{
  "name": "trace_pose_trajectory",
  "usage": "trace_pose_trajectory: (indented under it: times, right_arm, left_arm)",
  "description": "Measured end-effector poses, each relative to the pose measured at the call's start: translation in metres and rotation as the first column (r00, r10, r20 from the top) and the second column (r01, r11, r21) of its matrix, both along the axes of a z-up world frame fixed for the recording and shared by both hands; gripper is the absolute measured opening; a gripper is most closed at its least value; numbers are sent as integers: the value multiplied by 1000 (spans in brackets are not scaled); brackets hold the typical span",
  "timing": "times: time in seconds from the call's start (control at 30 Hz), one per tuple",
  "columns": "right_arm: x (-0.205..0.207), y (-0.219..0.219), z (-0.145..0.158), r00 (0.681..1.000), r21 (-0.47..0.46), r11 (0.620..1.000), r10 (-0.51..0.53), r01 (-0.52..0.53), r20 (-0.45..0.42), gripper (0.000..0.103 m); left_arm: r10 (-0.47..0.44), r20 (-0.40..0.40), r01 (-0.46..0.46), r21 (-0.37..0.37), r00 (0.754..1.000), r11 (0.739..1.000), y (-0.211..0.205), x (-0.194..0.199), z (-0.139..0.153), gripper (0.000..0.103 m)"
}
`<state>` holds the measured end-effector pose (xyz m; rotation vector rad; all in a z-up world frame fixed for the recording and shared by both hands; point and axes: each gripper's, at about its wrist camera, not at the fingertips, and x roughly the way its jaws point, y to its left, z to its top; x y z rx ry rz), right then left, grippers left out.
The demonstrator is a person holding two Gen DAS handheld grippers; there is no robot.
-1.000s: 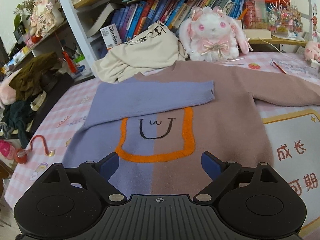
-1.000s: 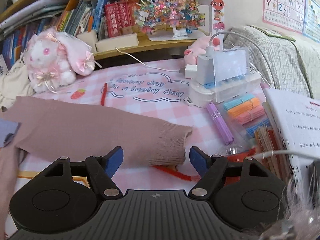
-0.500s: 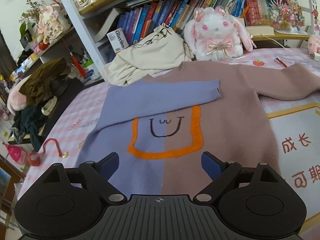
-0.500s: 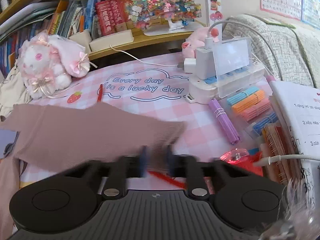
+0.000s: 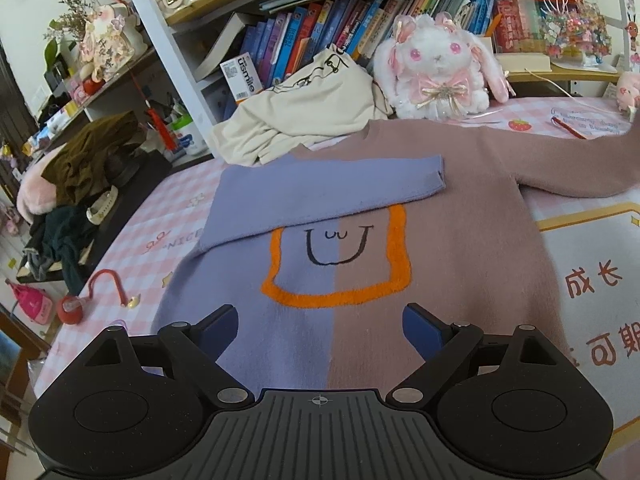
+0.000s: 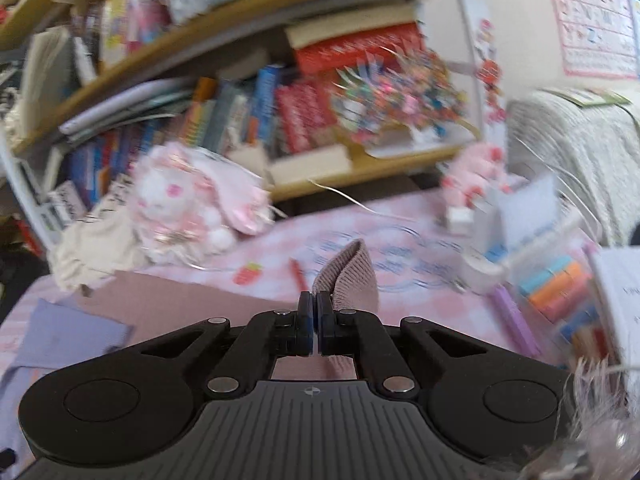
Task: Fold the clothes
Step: 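Lift the mauve sleeve with the right gripper and fold it across the body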
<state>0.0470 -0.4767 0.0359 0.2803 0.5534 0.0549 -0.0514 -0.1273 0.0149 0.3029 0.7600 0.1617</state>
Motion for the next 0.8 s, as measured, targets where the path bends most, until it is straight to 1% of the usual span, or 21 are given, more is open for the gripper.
trace_pose_trajectory:
  times: [0.23,0.43,0.63,0.8]
  right_arm:
    - [6,33,24,994,-14,995,99,-98,53,3]
    - [11,62,39,984,-21,988,157,-156,81,3]
    - [15,93,45,983,-34,986,166,-163,81,3]
    - [20,122,48,985,-45,987,159,-156,72,3]
  left_arm:
    - [20,5,-20,-15,1000,1000,11,-8,-1,92]
    - [31,7,-30,-22,1000,999,26,-12,-2,92]
    - [14,18,-13,-42,1000,999,48,-12,-3,92]
    - [-41,21,42,-33,999,999,71,-6,-4,92]
